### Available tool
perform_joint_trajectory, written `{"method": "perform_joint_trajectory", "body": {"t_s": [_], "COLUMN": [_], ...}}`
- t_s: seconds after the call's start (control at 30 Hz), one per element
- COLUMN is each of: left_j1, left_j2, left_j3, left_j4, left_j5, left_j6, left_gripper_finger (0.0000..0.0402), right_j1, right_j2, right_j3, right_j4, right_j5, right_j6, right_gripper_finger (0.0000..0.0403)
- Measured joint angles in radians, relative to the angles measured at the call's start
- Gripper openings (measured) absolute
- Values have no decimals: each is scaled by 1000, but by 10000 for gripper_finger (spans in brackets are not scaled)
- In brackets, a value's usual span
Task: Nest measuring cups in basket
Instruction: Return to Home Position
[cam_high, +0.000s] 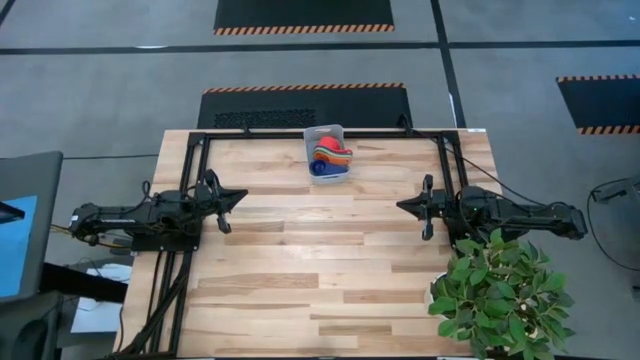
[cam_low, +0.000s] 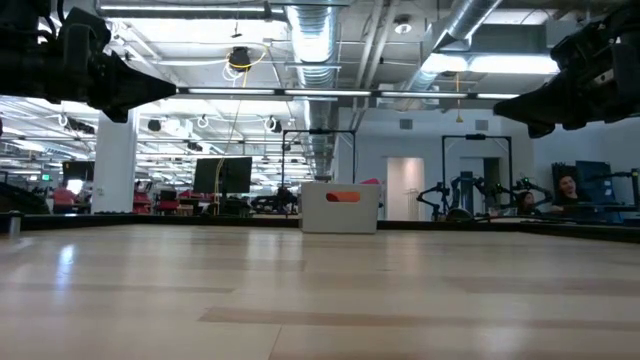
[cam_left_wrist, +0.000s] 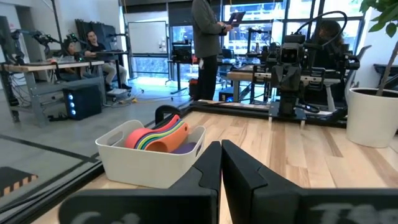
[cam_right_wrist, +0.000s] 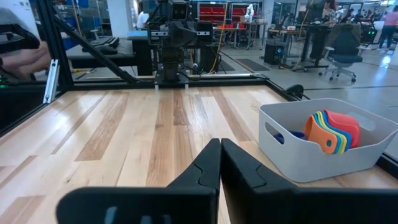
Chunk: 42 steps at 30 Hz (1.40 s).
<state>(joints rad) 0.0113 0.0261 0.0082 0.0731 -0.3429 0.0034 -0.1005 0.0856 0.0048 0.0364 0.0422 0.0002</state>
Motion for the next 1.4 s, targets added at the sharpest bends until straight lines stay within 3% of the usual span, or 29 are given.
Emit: {"method": "perform_joint_trajectory", "body": {"t_s": [1.4], "left_j1": [0], "left_j2": [0], "left_j3": [0], "left_j4": [0], "left_j5": [0], "left_j6": [0], "left_gripper_finger": [2], "right_j1": [0], "right_j2": [0], "right_j3": [0], "right_j4": [0], "right_j5": [0], "right_j6": [0], "right_gripper_finger": [34]}}
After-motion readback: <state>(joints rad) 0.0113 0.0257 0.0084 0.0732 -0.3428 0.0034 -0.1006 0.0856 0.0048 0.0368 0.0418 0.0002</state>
